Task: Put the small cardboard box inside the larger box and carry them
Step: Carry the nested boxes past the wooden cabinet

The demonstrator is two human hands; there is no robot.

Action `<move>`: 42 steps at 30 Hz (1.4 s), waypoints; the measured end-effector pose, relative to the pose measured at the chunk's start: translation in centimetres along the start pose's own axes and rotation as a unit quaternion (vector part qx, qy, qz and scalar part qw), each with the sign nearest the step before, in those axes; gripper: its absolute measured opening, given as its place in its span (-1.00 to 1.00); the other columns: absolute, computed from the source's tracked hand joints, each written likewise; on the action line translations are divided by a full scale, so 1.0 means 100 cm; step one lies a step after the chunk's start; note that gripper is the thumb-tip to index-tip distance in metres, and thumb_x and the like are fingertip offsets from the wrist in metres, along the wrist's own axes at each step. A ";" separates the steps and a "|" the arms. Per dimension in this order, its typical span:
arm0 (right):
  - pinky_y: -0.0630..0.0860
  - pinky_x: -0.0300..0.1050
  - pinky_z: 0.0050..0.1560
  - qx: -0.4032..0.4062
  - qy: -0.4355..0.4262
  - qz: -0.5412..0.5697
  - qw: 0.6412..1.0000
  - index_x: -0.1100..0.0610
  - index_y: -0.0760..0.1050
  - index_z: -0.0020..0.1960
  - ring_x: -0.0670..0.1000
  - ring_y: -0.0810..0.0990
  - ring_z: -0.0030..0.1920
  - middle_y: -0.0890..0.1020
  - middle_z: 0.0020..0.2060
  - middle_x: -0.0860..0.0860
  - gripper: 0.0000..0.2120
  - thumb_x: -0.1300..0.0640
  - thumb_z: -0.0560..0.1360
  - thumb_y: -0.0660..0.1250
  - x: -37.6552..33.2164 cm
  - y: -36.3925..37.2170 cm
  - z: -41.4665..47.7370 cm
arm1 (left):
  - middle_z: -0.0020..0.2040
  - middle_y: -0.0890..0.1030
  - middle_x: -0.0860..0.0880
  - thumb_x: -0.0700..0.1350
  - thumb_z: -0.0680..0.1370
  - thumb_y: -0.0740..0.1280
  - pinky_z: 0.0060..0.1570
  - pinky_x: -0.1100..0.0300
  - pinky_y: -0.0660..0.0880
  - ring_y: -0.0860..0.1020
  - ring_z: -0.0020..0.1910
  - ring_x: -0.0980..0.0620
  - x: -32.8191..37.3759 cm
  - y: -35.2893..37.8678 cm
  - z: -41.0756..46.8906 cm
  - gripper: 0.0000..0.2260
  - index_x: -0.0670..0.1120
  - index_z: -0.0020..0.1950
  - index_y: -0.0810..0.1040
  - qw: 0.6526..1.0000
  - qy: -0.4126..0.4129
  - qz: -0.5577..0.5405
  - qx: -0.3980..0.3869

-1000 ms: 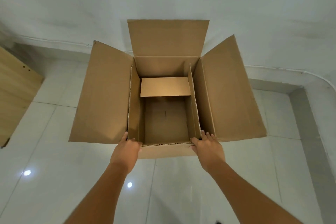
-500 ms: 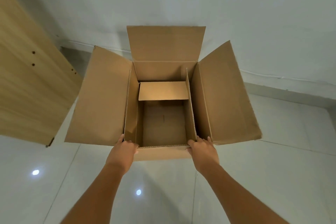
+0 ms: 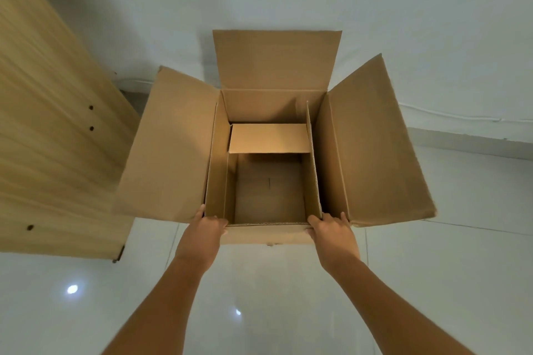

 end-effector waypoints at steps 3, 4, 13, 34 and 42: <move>0.08 0.07 0.52 0.003 0.015 -0.003 1.000 0.04 0.38 0.22 0.12 0.52 0.17 0.56 0.12 0.09 -0.80 0.09 0.61 0.15 -0.017 -0.002 0.006 | 0.06 0.64 -0.08 -0.26 0.62 0.12 0.49 0.18 0.12 0.42 0.36 -0.08 -0.018 -0.002 0.008 -0.77 -0.09 0.12 0.55 1.000 0.007 0.000 -0.030; 0.08 0.07 0.51 0.002 0.019 -0.001 1.000 0.05 0.39 0.20 0.13 0.53 0.16 0.56 0.11 0.09 -0.80 0.08 0.62 0.11 -0.023 -0.003 0.007 | 0.06 0.64 -0.09 -0.25 0.62 0.11 0.45 0.14 0.19 0.38 0.40 -0.09 -0.023 -0.004 0.011 -0.77 -0.09 0.09 0.55 0.999 0.007 -0.002 -0.036; 0.11 0.06 0.50 0.019 0.044 0.003 0.999 0.08 0.42 0.13 0.13 0.55 0.06 0.58 0.01 0.09 -0.81 0.06 0.62 0.09 -0.052 -0.007 0.018 | -0.01 0.65 -0.10 -0.19 0.64 0.11 0.50 0.17 0.16 0.48 0.27 -0.10 -0.053 -0.020 0.025 -0.77 -0.12 0.06 0.56 0.999 0.038 -0.033 0.007; -0.01 0.12 0.54 0.016 0.035 0.028 0.999 0.05 0.41 0.22 0.13 0.50 0.19 0.56 0.16 0.08 -0.79 0.14 0.60 0.15 -0.192 0.007 0.037 | -0.09 0.68 -0.11 -0.12 0.63 0.18 0.20 0.19 0.44 0.16 0.53 0.00 -0.195 -0.044 0.024 -0.82 -0.08 0.01 0.58 0.998 0.051 -0.032 -0.026; -0.03 0.12 0.54 0.027 0.026 0.026 0.999 0.06 0.40 0.24 0.12 0.51 0.15 0.57 0.11 0.07 -0.77 0.09 0.63 0.10 -0.241 0.005 0.056 | -0.07 0.67 -0.13 -0.12 0.64 0.17 0.31 0.17 0.39 0.14 0.53 0.00 -0.240 -0.064 0.041 -0.80 -0.11 0.08 0.58 0.999 0.026 -0.035 -0.033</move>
Point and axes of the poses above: each hand's wrist, its own z-axis towards the middle knuckle, its own y-axis out of the palm, x = y × z, the point moved 10 cm from there along z, towards the middle knuckle
